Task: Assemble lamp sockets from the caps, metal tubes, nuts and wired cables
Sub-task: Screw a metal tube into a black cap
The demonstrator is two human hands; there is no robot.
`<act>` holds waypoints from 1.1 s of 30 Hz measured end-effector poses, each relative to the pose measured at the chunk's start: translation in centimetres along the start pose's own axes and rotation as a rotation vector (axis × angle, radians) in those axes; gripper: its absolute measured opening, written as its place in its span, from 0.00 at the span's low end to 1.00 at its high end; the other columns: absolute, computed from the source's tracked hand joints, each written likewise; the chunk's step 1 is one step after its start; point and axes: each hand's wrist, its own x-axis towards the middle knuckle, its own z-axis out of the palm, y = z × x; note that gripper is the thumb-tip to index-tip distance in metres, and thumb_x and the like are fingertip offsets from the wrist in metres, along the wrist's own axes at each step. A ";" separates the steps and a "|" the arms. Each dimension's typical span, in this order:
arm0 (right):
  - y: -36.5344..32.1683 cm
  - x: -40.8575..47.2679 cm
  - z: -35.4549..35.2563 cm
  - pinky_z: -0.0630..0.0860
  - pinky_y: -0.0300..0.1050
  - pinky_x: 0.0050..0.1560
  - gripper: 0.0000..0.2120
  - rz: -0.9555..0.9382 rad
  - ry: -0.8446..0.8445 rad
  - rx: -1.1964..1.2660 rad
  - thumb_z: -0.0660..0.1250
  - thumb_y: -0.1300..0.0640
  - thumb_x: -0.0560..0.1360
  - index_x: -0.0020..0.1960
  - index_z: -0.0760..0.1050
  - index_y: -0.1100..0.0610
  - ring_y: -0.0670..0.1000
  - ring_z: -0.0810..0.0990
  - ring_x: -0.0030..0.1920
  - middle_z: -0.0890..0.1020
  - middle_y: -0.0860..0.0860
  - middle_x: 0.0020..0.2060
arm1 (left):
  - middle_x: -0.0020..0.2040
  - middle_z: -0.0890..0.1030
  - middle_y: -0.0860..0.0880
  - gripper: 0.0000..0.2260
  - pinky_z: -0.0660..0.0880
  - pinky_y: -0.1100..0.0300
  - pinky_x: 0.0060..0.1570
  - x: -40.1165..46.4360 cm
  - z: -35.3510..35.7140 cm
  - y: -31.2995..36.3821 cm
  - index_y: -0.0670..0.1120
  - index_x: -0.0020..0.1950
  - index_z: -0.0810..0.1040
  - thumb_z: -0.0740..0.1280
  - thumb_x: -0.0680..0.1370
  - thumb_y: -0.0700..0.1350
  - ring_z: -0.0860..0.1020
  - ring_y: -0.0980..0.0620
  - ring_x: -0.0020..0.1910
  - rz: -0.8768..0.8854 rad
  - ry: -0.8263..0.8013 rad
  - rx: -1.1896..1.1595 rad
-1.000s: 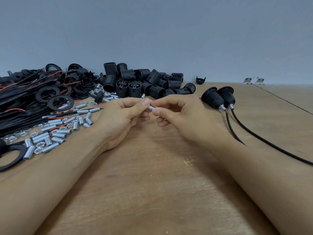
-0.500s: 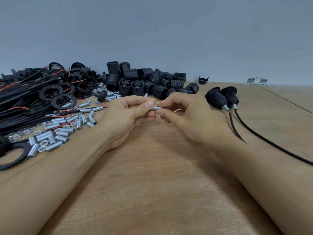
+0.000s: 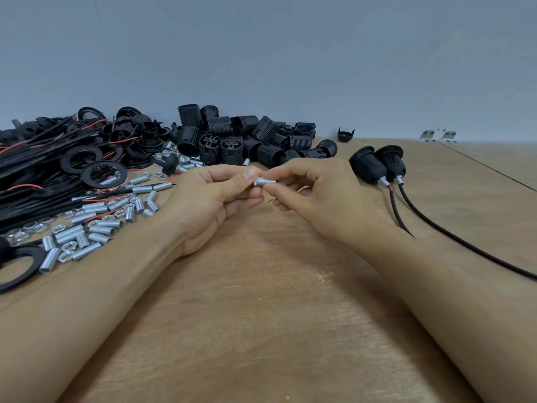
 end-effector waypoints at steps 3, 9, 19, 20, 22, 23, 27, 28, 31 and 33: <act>0.1 0.1 0.1 0.81 0.43 0.42 0.05 0.030 0.023 -0.023 0.72 0.61 0.75 0.50 0.84 0.56 0.47 0.83 0.36 0.82 0.44 0.35 | 0.50 0.85 0.40 0.15 0.81 0.60 0.48 -0.1 0.0 0.0 0.36 0.55 0.82 0.71 0.69 0.38 0.84 0.49 0.47 0.016 -0.009 0.020; -0.1 0.1 0.0 0.80 0.39 0.42 0.05 -0.068 0.010 -0.056 0.72 0.63 0.75 0.50 0.84 0.58 0.43 0.82 0.39 0.81 0.38 0.37 | 0.42 0.85 0.43 0.09 0.81 0.60 0.44 -0.2 0.3 -0.1 0.40 0.46 0.86 0.70 0.72 0.44 0.82 0.54 0.38 0.037 -0.019 0.098; 0.3 0.1 0.1 0.81 0.49 0.41 0.07 0.043 0.009 -0.007 0.72 0.62 0.75 0.48 0.82 0.51 0.48 0.84 0.35 0.83 0.47 0.34 | 0.47 0.85 0.44 0.09 0.80 0.60 0.49 -0.3 0.2 0.1 0.42 0.48 0.85 0.72 0.69 0.40 0.82 0.52 0.47 0.086 -0.016 0.093; 0.3 0.1 0.1 0.81 0.49 0.41 0.05 0.035 0.002 -0.015 0.72 0.63 0.75 0.48 0.83 0.54 0.48 0.83 0.35 0.83 0.46 0.34 | 0.47 0.86 0.44 0.09 0.80 0.60 0.48 -0.2 0.2 0.1 0.42 0.47 0.86 0.72 0.68 0.40 0.83 0.51 0.47 0.086 -0.012 0.083; 0.2 0.0 0.0 0.81 0.46 0.43 0.05 -0.009 0.001 -0.050 0.73 0.63 0.74 0.49 0.84 0.57 0.47 0.83 0.37 0.82 0.44 0.35 | 0.44 0.86 0.45 0.07 0.80 0.61 0.46 -0.3 0.3 0.1 0.42 0.46 0.86 0.72 0.69 0.41 0.83 0.53 0.43 0.080 -0.017 0.087; 0.2 0.1 0.0 0.80 0.45 0.43 0.06 -0.040 0.007 -0.080 0.73 0.63 0.74 0.50 0.84 0.57 0.46 0.83 0.38 0.82 0.44 0.37 | 0.42 0.86 0.45 0.07 0.80 0.62 0.45 -0.3 0.3 0.1 0.43 0.45 0.87 0.72 0.70 0.42 0.82 0.54 0.40 0.076 -0.024 0.100; 0.1 0.2 0.0 0.77 0.33 0.42 0.06 -0.107 0.036 -0.129 0.74 0.64 0.72 0.49 0.85 0.57 0.42 0.81 0.41 0.80 0.40 0.38 | 0.38 0.84 0.45 0.08 0.80 0.63 0.40 -0.4 0.5 -0.1 0.44 0.43 0.87 0.71 0.71 0.46 0.81 0.55 0.36 0.064 -0.010 0.147; 0.2 0.2 0.0 0.75 0.31 0.42 0.06 -0.113 0.037 -0.129 0.75 0.64 0.72 0.48 0.85 0.57 0.41 0.80 0.40 0.80 0.40 0.37 | 0.38 0.84 0.45 0.08 0.80 0.63 0.39 -0.4 0.5 -0.1 0.44 0.42 0.87 0.71 0.71 0.47 0.81 0.55 0.35 0.060 -0.005 0.162; 0.5 0.2 0.1 0.77 0.38 0.41 0.05 -0.134 0.052 -0.137 0.75 0.64 0.72 0.47 0.85 0.58 0.43 0.81 0.39 0.83 0.47 0.38 | 0.35 0.83 0.45 0.10 0.78 0.64 0.35 -0.5 0.7 0.0 0.43 0.42 0.85 0.70 0.71 0.49 0.80 0.54 0.32 0.039 0.007 0.199; 0.4 0.2 0.2 0.77 0.44 0.40 0.05 -0.184 0.070 -0.145 0.74 0.66 0.72 0.46 0.85 0.59 0.50 0.82 0.39 0.85 0.52 0.38 | 0.33 0.81 0.46 0.13 0.78 0.64 0.33 -0.5 0.9 0.1 0.40 0.43 0.84 0.69 0.72 0.50 0.78 0.55 0.31 0.030 0.011 0.218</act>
